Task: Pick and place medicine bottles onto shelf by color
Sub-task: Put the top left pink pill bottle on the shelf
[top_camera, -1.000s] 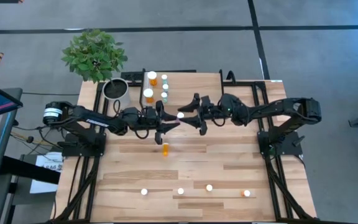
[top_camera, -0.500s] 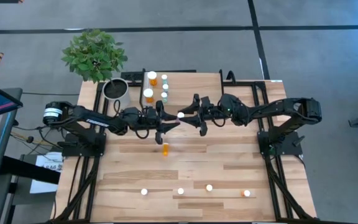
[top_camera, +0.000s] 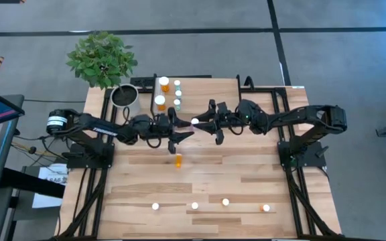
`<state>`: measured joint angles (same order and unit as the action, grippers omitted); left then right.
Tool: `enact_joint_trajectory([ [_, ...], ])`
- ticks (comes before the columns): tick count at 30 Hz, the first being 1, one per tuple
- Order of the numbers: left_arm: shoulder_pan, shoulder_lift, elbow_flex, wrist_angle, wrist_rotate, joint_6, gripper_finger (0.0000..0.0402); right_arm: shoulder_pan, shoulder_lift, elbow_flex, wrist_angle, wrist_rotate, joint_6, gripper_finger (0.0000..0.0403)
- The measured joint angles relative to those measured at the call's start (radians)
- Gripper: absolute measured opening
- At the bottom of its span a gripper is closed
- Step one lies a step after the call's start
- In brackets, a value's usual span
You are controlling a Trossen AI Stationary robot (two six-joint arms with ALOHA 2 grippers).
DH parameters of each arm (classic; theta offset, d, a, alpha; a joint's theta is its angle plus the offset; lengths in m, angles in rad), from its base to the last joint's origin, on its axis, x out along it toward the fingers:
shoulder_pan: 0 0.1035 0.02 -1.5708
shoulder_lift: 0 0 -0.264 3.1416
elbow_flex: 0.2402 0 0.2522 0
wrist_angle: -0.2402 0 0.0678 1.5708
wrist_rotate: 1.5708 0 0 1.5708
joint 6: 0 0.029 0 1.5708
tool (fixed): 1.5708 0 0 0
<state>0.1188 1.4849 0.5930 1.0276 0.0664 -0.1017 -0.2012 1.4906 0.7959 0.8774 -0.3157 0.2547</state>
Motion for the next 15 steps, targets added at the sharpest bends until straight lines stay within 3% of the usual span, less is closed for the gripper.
enact_joint_trajectory([
  [6, 0.044, -0.065, 0.000, -0.128, -0.001, 0.020, 0.0212, -0.052, -0.001, 0.021, -0.008, 0.000, 0.007, 0.0143],
  [12, 0.083, -0.235, -0.001, -0.323, -0.012, 0.108, 0.0228, -0.140, -0.001, 0.071, -0.081, 0.000, -0.040, 0.0140],
  [15, 0.086, -0.336, -0.001, -0.419, -0.075, 0.170, 0.0229, -0.192, 0.002, 0.102, -0.145, 0.015, -0.086, 0.0144],
])
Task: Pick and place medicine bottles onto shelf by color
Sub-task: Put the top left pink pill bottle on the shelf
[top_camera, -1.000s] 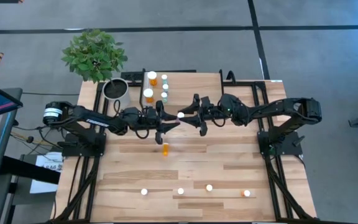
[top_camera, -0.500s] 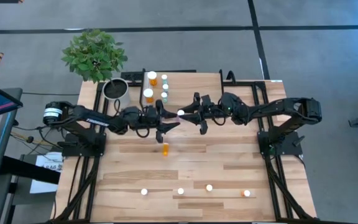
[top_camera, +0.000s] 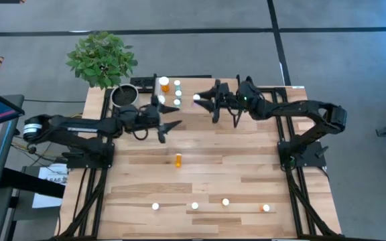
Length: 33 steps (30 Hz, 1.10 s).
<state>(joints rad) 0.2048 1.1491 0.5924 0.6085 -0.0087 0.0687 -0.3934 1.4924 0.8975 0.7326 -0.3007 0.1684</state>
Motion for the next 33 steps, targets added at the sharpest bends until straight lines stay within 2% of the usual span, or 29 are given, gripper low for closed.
enact_joint_trajectory([
  [5, 0.000, -0.123, 0.000, -0.085, -0.085, 0.071, 0.0229, -0.079, 0.001, 0.018, -0.041, 0.045, -0.046, 0.0150],
  [9, -0.004, -0.158, -0.004, -0.085, -0.060, 0.071, 0.0229, -0.134, 0.004, 0.018, -0.041, 0.046, -0.046, 0.0149],
  [14, -0.009, -0.162, -0.004, -0.079, -0.052, 0.090, 0.0229, -0.161, 0.116, 0.025, 0.035, 0.049, -0.030, 0.0150],
  [21, -0.007, -0.162, -0.004, -0.124, -0.058, 0.088, 0.0229, -0.186, 0.260, 0.108, 0.057, 0.047, -0.021, 0.0155],
  [33, -0.007, -0.162, -0.004, -0.149, -0.059, 0.088, 0.0229, -0.246, 0.324, 0.170, -0.082, 0.069, -0.101, 0.0152],
])
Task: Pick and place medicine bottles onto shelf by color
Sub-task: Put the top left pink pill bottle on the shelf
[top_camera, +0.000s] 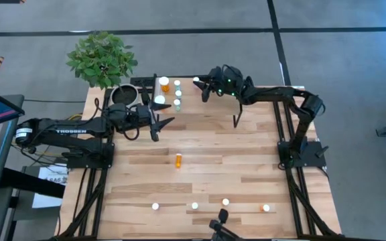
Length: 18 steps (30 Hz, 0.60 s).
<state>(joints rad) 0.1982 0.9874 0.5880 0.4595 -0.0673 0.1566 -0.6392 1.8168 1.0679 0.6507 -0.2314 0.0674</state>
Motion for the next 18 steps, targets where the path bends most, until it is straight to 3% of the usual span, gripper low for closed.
enact_joint_trajectory([
  [18, 0.000, 0.000, 0.000, -0.001, 0.000, 0.003, 0.0229, -0.018, 0.000, -0.001, -0.093, 0.000, -0.025, 0.0164],
])
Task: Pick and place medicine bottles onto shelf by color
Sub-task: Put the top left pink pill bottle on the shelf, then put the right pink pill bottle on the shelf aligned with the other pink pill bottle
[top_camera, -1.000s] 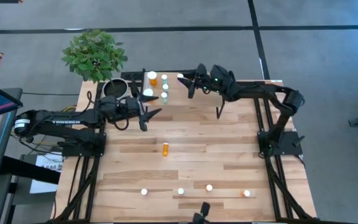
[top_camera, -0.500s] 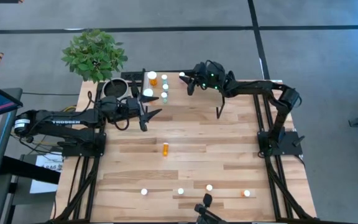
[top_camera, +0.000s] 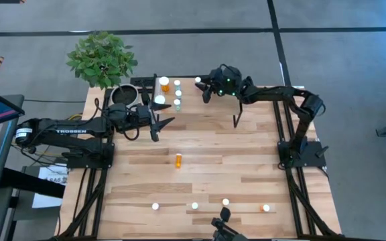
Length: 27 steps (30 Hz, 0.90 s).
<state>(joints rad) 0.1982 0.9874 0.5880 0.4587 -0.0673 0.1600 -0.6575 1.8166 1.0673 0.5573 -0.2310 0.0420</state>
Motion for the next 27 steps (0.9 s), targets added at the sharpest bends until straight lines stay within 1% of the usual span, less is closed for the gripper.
enact_joint_trajectory([
  [7, 0.000, 0.000, 0.000, -0.002, 0.000, -0.014, 0.0229, 0.001, -0.004, -0.001, 0.003, 0.000, 0.010, 0.0201],
  [14, 0.000, 0.000, 0.000, -0.005, 0.000, -0.016, 0.0228, 0.002, -0.068, -0.001, -0.053, 0.000, 0.010, 0.0237],
  [17, 0.000, 0.000, 0.000, -0.005, 0.000, -0.018, 0.0228, 0.002, -0.114, -0.001, -0.103, 0.000, 0.010, 0.0242],
  [22, 0.000, 0.000, 0.000, -0.005, 0.000, -0.032, 0.0228, 0.015, -0.191, -0.001, -0.233, 0.001, 0.010, 0.0242],
  [27, -0.007, 0.000, 0.000, -0.013, 0.000, -0.083, 0.0228, 0.070, -0.287, -0.001, -0.378, 0.001, 0.010, 0.0240],
])
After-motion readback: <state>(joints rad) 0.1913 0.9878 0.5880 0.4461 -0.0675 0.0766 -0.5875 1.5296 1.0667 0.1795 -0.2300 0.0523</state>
